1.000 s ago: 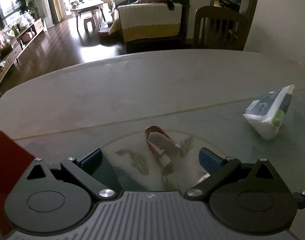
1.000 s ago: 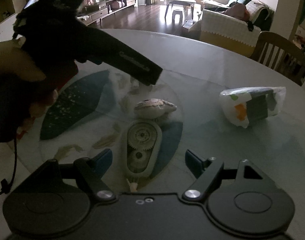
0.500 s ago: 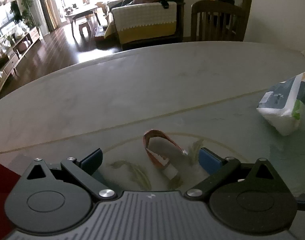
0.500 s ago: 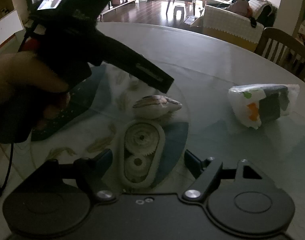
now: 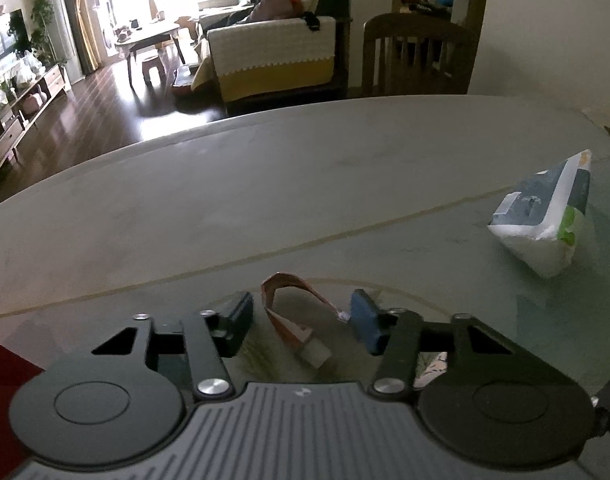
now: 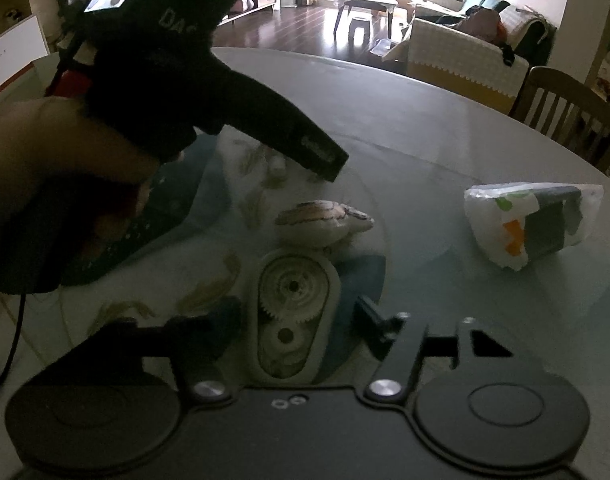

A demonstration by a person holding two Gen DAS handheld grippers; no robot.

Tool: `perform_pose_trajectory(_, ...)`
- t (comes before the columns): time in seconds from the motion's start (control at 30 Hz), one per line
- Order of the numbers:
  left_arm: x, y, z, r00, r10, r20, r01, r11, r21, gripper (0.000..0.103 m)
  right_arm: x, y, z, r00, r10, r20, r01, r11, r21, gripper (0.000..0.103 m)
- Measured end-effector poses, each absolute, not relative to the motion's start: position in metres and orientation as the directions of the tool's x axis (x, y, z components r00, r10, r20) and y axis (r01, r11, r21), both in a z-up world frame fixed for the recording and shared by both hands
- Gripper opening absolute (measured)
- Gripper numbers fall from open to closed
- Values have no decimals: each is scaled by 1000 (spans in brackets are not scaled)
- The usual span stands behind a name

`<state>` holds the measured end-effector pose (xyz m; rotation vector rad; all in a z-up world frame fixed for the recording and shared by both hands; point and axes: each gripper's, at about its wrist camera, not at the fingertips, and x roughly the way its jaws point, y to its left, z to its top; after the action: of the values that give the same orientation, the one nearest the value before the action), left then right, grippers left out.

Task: Organize objects
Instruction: 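Grasp red-and-white item with left gripper while right gripper grasps white gear dispenser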

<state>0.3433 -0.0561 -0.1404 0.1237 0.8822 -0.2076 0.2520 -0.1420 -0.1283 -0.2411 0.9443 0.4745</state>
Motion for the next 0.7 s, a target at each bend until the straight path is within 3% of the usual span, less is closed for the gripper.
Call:
perform_pose_trajectory(0.03, 343, -56, -139, 614, -133, -778, 231, 973, 16, 44, 252, -142, -128, 495, 284, -821, -489, 872, 6, 50)
perform_pose_trajectory(0.4, 325, -53, -130, 575, -143, -805, 216, 976, -19, 43, 236, -151, -125, 484, 286, -827, -481, 876, 22, 50)
perform_pose_trajectory(0.53, 309, -51, -126, 565, -158, -810, 215, 976, -40, 33, 227, -161, -121, 472, 293, -832, -467, 883, 46, 50)
perform_pose_trajectory(0.7, 284, -49, -125, 549, -180, -816, 220, 973, -66, 32, 213, -174, -115, 468, 297, -832, -456, 888, 61, 50)
